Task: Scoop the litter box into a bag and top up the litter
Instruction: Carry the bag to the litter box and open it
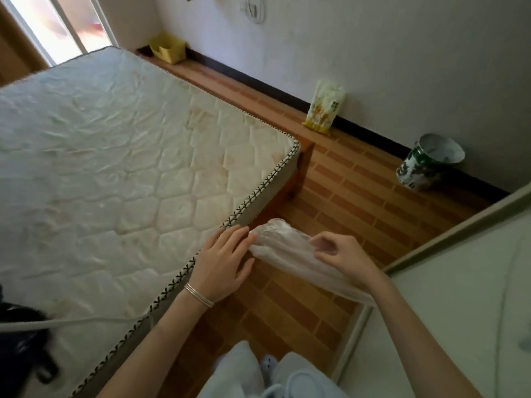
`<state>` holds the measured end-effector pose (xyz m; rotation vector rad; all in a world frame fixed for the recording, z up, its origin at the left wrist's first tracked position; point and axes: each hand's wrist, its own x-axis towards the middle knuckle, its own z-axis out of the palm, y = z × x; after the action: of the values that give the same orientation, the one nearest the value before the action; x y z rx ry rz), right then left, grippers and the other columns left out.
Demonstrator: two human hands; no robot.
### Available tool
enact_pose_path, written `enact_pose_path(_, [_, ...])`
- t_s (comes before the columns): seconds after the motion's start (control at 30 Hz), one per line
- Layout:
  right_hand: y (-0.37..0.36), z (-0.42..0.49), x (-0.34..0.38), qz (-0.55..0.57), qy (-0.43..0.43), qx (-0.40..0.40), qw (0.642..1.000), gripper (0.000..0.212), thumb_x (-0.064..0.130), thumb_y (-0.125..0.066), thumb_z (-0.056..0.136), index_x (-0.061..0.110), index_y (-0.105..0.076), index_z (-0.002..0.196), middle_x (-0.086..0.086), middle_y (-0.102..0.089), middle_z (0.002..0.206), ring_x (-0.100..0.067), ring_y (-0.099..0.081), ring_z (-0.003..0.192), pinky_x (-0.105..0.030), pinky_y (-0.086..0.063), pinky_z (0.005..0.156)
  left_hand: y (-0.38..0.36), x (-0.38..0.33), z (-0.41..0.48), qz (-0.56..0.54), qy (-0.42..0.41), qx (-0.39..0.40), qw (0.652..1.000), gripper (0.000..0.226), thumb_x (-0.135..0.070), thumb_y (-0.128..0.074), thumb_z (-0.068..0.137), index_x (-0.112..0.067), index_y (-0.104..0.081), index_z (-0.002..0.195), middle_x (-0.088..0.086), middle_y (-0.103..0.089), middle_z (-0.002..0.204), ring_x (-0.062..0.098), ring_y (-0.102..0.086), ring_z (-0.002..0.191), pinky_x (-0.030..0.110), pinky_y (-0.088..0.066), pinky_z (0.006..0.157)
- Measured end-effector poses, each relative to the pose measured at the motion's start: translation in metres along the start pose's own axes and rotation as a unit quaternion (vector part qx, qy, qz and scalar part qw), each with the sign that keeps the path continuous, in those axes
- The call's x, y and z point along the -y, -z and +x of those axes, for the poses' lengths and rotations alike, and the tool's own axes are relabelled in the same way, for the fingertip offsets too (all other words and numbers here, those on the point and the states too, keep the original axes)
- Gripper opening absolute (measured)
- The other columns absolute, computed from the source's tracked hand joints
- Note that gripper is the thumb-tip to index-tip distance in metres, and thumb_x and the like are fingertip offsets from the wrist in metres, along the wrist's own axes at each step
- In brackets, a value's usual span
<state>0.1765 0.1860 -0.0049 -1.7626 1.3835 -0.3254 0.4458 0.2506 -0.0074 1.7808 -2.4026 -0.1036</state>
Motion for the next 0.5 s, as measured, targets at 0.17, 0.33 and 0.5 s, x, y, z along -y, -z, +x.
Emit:
enact_pose_path(0.17, [0.018,0.005,-0.036,0.01,-0.05,-0.04,0.998,0.026,0.022,-0.067,0.082,0.042,-0.058,0.094,0.021,-0.061,0.096,0.008,-0.058,0.088,-0.01,-0.047,0.07,-0.013,-0.011,0.048,-0.004,-0.043,0.023,0.999,0.049,-0.041,-0.038,0.09,-0.02,-0.051,0.132,0.001,-0.056,0.131,0.021,-0.048,0.125,0.04,-0.034,0.108])
enact_pose_path(0.33, [0.036,0.025,-0.062,0.011,-0.102,-0.062,0.993,0.028,0.018,-0.067,0.082,0.041,-0.055,0.093,0.021,-0.059,0.095,0.007,-0.057,0.088,-0.009,-0.045,0.069,-0.034,-0.013,0.107,-0.009,-0.077,0.05,0.996,0.05,-0.043,-0.039,0.089,-0.02,-0.053,0.131,0.002,-0.057,0.13,0.021,-0.05,0.124,0.041,-0.033,0.107])
enact_pose_path(0.5, [0.076,0.068,-0.073,0.009,-0.139,-0.097,0.986,0.029,0.019,-0.067,0.081,0.043,-0.055,0.091,0.019,-0.06,0.096,0.004,-0.057,0.091,-0.019,-0.049,0.079,-0.042,-0.004,0.188,-0.019,-0.115,0.045,0.992,0.05,-0.043,-0.037,0.089,-0.02,-0.054,0.13,0.002,-0.057,0.129,0.022,-0.051,0.123,0.042,-0.034,0.106])
